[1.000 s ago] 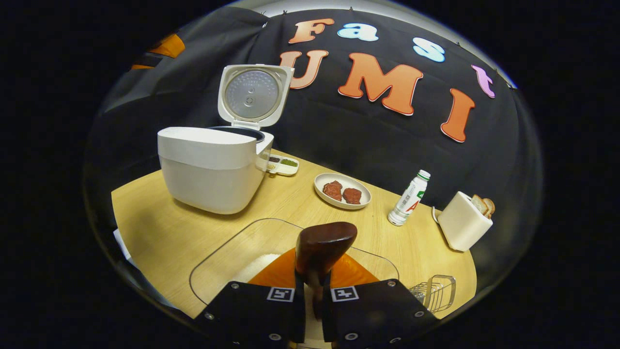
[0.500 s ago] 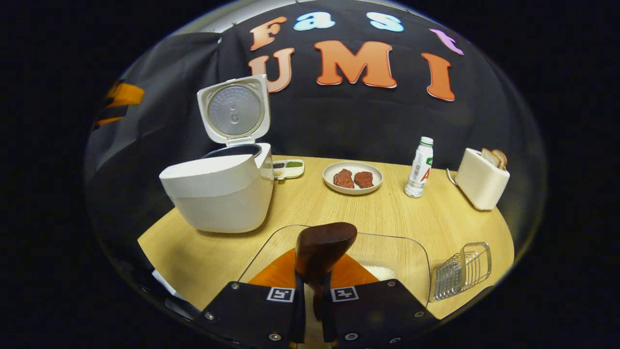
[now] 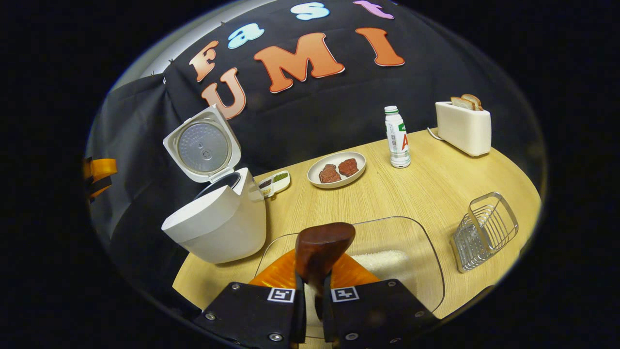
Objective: Close the left gripper, press the button to open the rice cooker; take a wooden spoon from the chopstick holder with the right hand, scoop a spoonful of rice and pour it into the rice cooker, then put the wooden spoon back into the chopstick holder.
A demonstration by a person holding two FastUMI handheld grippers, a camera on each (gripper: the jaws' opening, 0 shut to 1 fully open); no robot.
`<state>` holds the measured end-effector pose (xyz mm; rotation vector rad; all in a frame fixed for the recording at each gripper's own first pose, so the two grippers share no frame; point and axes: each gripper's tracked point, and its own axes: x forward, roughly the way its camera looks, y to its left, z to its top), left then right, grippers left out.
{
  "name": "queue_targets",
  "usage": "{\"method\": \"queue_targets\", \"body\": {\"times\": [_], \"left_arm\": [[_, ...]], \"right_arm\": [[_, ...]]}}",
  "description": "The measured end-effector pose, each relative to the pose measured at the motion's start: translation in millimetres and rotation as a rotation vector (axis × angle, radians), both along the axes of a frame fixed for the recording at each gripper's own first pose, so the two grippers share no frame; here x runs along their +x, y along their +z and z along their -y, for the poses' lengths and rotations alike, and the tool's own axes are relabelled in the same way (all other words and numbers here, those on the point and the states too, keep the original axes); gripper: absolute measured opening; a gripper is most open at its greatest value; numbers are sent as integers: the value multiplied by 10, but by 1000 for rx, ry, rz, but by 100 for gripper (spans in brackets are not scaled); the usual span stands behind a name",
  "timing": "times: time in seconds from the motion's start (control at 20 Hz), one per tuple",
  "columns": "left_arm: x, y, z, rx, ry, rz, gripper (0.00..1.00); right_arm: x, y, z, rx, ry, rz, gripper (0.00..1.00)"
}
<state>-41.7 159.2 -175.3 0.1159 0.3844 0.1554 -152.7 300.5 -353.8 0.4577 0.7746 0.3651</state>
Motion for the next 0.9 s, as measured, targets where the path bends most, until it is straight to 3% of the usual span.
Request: {"method": "queue_targets", "body": {"times": [0.35,0.75,0.9], "left_arm": [[-23,-71,-157,-13,11,-9,99],[-40,-102,-239,-23,32,-11,99],[-30,-105,-213,-24,36,-9,99]], "right_arm": [[-23,40,-83,57,-20,-33,13],[-9,-9,-102,272,-89,-193,13],[27,-21,40,414,-167,-260,13]]}}
